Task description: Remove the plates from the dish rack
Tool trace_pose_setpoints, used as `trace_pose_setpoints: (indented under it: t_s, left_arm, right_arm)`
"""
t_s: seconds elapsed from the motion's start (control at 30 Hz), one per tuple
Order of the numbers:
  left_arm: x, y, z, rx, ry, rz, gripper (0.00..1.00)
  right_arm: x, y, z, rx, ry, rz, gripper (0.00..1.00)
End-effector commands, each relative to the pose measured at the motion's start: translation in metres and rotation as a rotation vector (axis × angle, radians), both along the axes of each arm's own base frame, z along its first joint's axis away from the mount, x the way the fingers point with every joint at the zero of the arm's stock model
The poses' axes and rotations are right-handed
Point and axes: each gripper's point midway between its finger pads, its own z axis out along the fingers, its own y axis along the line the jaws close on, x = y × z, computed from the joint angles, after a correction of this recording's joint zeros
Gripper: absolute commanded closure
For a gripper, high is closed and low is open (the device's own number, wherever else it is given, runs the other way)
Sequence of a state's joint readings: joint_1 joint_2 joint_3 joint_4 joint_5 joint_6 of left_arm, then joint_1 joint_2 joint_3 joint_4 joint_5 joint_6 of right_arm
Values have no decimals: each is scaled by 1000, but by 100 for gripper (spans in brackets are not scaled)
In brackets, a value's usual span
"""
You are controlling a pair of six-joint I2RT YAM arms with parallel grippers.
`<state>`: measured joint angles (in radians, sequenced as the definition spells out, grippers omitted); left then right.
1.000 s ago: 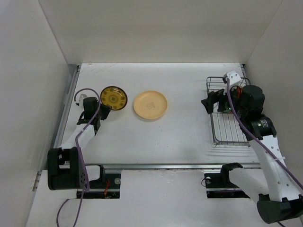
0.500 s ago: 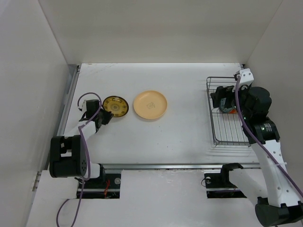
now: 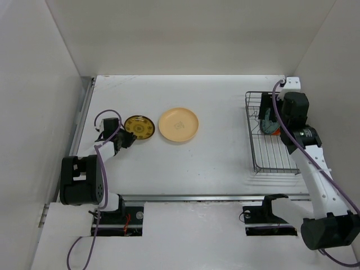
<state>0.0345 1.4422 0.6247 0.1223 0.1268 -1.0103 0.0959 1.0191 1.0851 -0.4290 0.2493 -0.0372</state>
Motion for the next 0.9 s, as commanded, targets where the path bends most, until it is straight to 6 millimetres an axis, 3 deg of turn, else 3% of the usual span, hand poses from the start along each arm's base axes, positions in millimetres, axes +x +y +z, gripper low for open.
trace_pose_setpoints:
  t_s: [0.0, 0.07, 0.13, 0.4, 0.57, 0.67, 0.7, 0.77, 0.8, 0.87]
  left_arm:
    - [13, 0, 16, -1, -47, -10, 90]
    - [13, 0, 16, -1, -47, -10, 84]
    - [11, 0, 15, -2, -38, -10, 64]
    - [9, 0, 16, 6, -37, -19, 43]
    - [-1, -1, 14, 5, -11, -32, 33]
    - [-9, -3, 24, 0, -48, -38, 33]
    - [-7, -3, 41, 3, -102, -38, 33]
    - [-10, -3, 56, 24, -156, -55, 33]
    - [-12, -2, 73, 45, -216, -69, 33]
    - [-11, -2, 97, 63, -300, -78, 33]
  right_arm:
    - [0, -20, 30, -28, -68, -100, 0]
    - [1, -25, 29, -34, -58, -120, 0]
    - [4, -29, 31, -39, -49, -138, 0]
    - [11, -48, 25, -100, -1, -196, 0]
    - [18, -71, 0, -159, 117, -235, 0]
    - [23, -74, -11, -174, 161, -217, 0]
    - [25, -80, -18, -184, 195, -225, 0]
    - [30, -78, -30, -178, 232, -191, 6]
    - [34, -78, -37, -173, 261, -169, 13]
    - [37, -78, -41, -166, 278, -145, 15]
